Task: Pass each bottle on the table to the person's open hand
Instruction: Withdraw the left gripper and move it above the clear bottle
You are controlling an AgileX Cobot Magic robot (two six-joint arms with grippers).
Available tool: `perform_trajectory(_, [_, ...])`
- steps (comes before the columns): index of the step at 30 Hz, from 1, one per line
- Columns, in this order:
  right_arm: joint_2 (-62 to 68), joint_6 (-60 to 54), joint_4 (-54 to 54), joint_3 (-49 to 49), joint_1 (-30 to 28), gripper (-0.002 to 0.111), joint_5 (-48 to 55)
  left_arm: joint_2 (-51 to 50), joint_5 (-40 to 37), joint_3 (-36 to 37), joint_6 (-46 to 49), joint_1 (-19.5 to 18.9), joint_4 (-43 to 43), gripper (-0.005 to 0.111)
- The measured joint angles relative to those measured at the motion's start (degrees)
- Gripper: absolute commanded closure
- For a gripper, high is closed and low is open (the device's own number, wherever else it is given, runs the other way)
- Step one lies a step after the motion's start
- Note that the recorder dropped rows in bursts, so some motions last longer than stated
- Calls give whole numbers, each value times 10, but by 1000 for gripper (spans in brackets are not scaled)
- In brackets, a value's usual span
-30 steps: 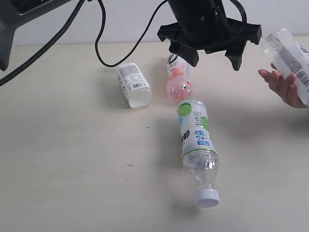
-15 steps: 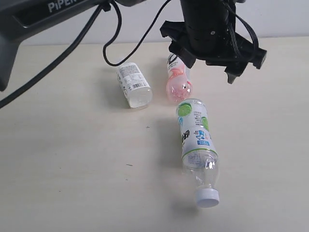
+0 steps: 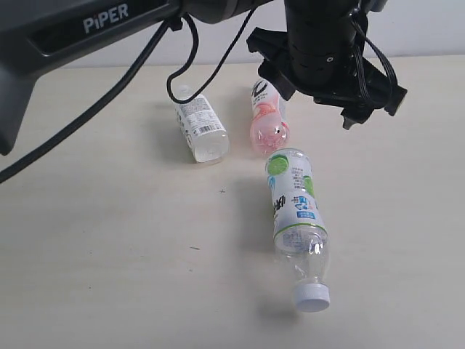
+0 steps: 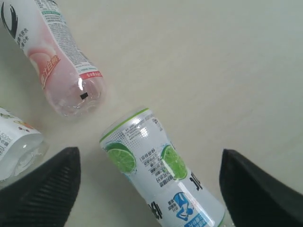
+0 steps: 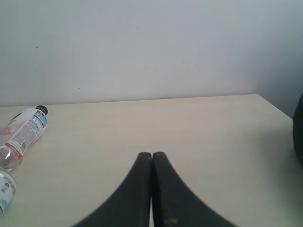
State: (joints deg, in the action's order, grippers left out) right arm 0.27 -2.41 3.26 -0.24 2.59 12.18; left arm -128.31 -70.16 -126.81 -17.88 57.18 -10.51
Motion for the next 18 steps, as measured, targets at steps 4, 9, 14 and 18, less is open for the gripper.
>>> perform_trajectory(4, [0,0,0,0,0,108,0,11,0,17,-1,0,0,30])
perform_trajectory(9, [0,0,0,0,0,108,0,38,1,75,-11,0,-1,30])
perform_trajectory(14, [0,0,0,0,0,108,0,55,1,147,-38,8,-37,30])
perform_trajectory(18, [0,0,0,0,0,108,0,65,1,185,-50,11,-51,30])
